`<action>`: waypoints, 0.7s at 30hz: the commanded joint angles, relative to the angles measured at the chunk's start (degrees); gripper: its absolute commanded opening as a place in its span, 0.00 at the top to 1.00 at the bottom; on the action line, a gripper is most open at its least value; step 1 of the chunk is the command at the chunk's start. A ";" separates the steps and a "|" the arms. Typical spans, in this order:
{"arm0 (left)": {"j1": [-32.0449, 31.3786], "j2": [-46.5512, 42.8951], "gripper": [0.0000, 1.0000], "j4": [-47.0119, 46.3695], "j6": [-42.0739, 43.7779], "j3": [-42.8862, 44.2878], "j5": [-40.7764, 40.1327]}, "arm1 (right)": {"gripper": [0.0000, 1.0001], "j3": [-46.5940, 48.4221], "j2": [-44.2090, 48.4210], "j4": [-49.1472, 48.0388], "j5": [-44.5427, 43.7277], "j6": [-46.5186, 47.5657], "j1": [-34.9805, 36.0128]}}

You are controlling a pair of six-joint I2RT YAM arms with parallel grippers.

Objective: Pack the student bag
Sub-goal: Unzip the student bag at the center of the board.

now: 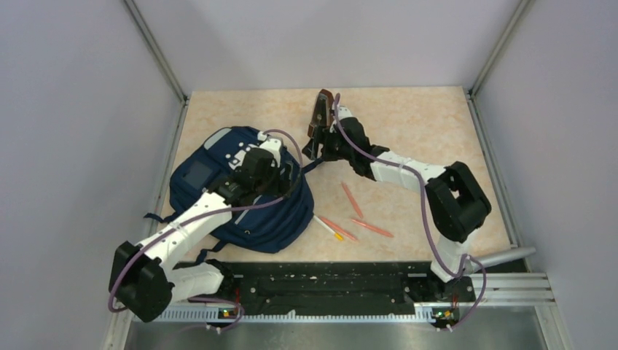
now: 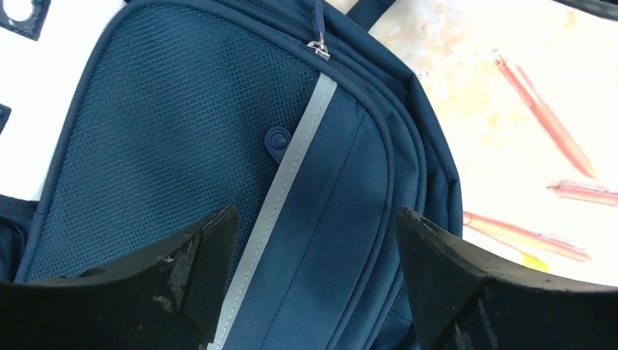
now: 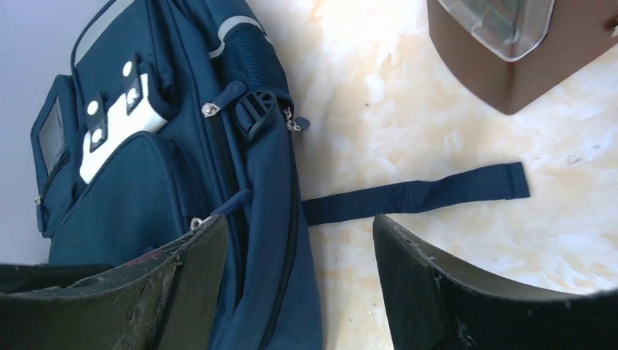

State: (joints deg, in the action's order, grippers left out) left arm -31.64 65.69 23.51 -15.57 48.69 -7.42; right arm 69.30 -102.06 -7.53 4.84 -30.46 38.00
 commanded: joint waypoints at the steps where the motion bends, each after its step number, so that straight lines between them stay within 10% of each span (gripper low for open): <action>1: -2.80 2.10 0.16 -2.43 2.56 -0.25 -5.67 | 0.29 2.97 -3.72 -4.11 0.77 -7.86 0.32; 9: -5.37 6.10 0.28 0.00 2.11 0.32 -16.39 | 0.34 3.50 -9.54 -10.97 3.18 -20.02 0.37; 21: -6.93 2.91 0.97 0.75 -0.70 -1.85 -19.12 | 0.37 8.40 -13.94 -11.37 1.50 -22.05 4.04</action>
State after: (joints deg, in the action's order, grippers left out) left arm -39.07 71.48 22.98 -15.20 48.51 -20.62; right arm 73.34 -114.65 -15.64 7.27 -51.70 40.38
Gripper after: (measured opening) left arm 0.135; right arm 0.636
